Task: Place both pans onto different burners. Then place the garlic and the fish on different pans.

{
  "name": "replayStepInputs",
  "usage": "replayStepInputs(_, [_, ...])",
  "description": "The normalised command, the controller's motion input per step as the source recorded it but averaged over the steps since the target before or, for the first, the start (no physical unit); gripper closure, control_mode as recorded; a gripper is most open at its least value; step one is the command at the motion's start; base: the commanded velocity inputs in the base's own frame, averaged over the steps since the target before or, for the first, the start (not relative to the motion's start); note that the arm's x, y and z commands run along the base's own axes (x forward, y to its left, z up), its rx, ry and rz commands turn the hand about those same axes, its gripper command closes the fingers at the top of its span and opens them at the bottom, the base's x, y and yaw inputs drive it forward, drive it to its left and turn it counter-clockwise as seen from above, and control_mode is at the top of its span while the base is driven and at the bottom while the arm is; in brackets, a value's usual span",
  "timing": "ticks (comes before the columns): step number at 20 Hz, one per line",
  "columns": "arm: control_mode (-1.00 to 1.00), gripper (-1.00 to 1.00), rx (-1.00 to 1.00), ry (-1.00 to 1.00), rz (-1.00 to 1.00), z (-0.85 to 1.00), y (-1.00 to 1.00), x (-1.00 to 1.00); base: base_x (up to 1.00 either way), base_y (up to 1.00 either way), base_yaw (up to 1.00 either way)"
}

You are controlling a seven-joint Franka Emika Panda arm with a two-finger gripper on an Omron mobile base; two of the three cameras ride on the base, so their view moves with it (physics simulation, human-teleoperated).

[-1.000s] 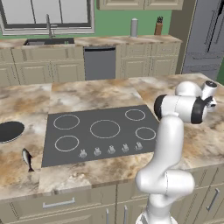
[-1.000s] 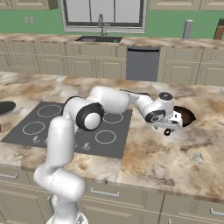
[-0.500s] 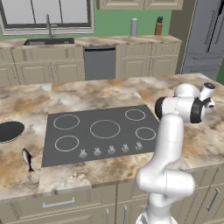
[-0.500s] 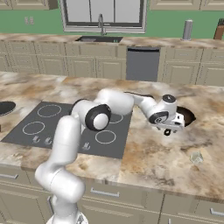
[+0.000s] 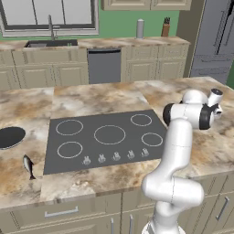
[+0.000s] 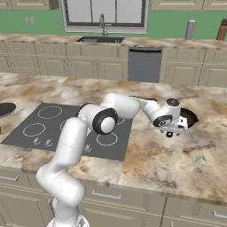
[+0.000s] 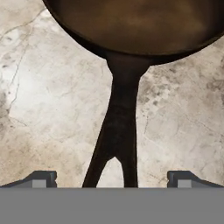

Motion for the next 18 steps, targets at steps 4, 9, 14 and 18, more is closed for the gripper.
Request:
replayStepInputs(4, [-1.0,-1.0,0.0,0.0,0.0,-0.1,-0.01,0.17,0.0,0.0,0.0])
replayStepInputs(9, [-1.0,-1.0,0.0,0.0,0.0,-0.13,0.0,0.19,0.0,0.0,0.0])
replayStepInputs(14, [-1.0,-1.0,0.0,0.0,0.0,-0.11,-0.08,0.18,0.0,0.0,0.0])
replayStepInputs(18, [-1.0,-1.0,0.0,0.0,0.0,-0.09,-0.12,0.2,0.0,0.0,0.0])
